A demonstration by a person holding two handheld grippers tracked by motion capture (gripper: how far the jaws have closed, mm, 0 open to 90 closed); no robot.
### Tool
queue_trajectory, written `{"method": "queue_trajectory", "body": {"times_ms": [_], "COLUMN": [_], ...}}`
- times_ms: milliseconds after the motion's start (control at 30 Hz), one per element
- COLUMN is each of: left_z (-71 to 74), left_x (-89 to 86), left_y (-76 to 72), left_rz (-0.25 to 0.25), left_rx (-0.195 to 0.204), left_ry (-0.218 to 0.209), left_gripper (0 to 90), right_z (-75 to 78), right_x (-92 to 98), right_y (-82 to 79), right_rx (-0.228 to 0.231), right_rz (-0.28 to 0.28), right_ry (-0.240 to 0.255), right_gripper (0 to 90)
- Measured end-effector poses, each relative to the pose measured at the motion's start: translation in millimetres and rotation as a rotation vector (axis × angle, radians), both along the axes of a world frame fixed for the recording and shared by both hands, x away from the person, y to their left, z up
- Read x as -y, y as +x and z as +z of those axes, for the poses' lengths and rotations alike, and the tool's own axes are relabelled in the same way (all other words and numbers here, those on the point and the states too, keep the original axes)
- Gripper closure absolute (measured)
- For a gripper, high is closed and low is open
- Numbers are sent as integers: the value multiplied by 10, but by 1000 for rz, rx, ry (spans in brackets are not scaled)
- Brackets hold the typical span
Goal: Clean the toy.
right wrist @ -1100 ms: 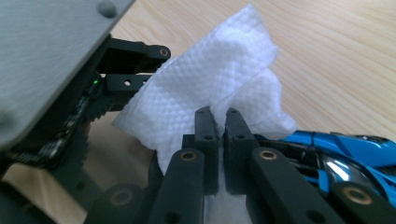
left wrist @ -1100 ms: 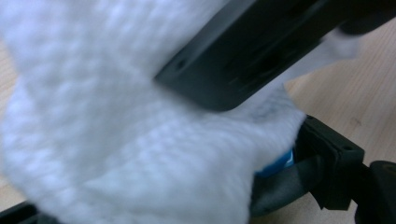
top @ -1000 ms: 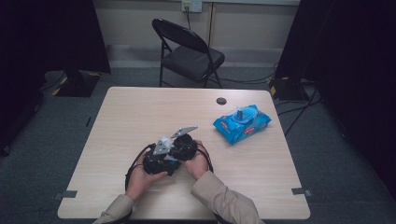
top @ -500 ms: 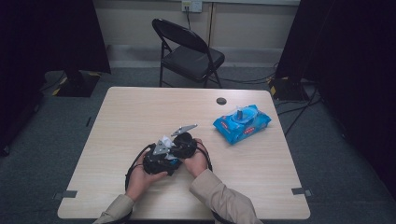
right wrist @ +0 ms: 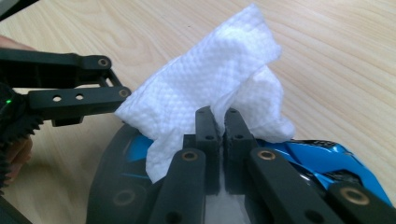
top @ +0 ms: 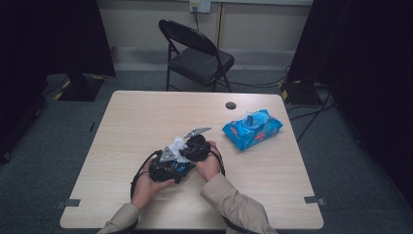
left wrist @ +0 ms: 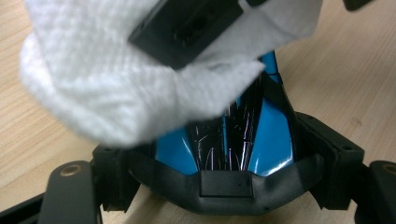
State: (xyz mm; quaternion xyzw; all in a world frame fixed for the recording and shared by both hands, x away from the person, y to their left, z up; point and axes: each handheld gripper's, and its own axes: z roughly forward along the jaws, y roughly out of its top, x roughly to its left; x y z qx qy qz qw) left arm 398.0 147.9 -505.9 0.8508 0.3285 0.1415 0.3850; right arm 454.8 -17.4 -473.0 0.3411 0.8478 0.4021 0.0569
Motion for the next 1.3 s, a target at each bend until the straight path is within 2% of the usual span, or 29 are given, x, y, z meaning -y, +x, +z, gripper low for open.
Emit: {"method": "queue_trajectory", "body": {"times_ms": [233,300,400,467,633,767,867,1033,1167,1300], "left_z": [0,0,-1,-1,-1,0,0,0,-1,1], "left_x": [0,-1,-1,0,0,-1,-1,-1,-1,-2], "left_y": [-2,-1,-2,-2,-2,-1,-1,-1,-1,-1], "left_rz": [1,0,1,2,1,1,1,1,1,1], "left_rx": [0,0,0,-1,-1,0,0,0,0,-1], "left_ry": [-1,0,-1,-2,-2,0,0,0,0,2], "left_gripper": [243,243,243,243,243,243,243,243,243,243], "right_z": [0,-19,-34,-41,-47,-94,-109,-109,-143,-153], "right_x": [123,174,230,274,384,502,527,523,600,622], "right_y": [98,130,175,206,239,272,287,284,312,321], "right_rx": [25,5,12,0,20,13,14,51,30,35], "right_rz": [-56,-72,-94,-102,-128,-168,-172,-180,-210,-223], "right_ry": [-29,-5,-31,-18,-55,-37,-29,-71,-39,-59], "right_gripper": [877,877,877,877,877,876,876,876,876,875]}}
